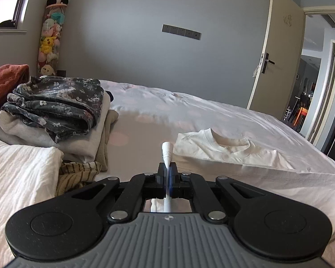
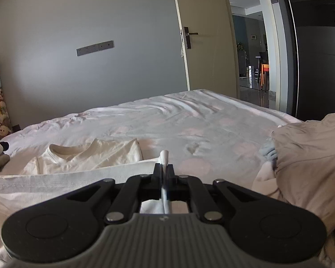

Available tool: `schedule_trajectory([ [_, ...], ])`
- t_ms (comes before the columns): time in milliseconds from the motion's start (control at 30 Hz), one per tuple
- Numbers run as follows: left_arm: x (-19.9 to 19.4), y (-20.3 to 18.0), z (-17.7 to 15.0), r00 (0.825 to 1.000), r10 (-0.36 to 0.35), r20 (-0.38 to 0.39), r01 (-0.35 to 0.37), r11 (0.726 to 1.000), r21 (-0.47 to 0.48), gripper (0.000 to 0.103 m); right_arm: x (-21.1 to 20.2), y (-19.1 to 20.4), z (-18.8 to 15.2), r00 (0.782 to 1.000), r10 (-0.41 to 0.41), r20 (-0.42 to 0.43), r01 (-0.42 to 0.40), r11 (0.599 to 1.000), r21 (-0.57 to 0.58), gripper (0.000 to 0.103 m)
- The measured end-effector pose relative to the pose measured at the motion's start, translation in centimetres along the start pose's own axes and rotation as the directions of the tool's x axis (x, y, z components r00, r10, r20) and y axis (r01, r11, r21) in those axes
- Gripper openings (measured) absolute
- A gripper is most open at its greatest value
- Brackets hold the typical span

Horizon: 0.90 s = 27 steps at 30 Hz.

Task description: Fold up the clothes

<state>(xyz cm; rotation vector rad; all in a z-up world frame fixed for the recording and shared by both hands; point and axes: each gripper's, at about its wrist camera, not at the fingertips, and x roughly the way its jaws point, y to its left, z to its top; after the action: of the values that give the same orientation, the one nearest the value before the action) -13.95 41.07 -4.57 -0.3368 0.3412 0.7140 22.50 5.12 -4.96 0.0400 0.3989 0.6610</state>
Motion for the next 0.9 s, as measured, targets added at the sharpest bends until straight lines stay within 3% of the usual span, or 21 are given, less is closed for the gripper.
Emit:
schedule_trajectory([
  [267,-8.4,0.4,0.4,0.987,-0.014,0.162,0.025,0.997,-0.066,0.001,-8.9,0.1,1.2,0.988,0.014,0.154,-0.017,1.000,0.016,0.004],
  [500,-13.6,0.7,1.3,0.955,-0.025,0.295,0.053,0.994,-0.090,0.001,-15.2,0.6,1.4,0.959,-0.010,0.284,0.005,1.000,0.019,0.004],
  [900,-20.3,1.5,2.7,0.893,-0.039,0.449,0.090,0.992,-0.092,0.001,-22.3,1.3,2.4,0.905,-0.012,0.425,0.010,1.000,0.006,0.004],
])
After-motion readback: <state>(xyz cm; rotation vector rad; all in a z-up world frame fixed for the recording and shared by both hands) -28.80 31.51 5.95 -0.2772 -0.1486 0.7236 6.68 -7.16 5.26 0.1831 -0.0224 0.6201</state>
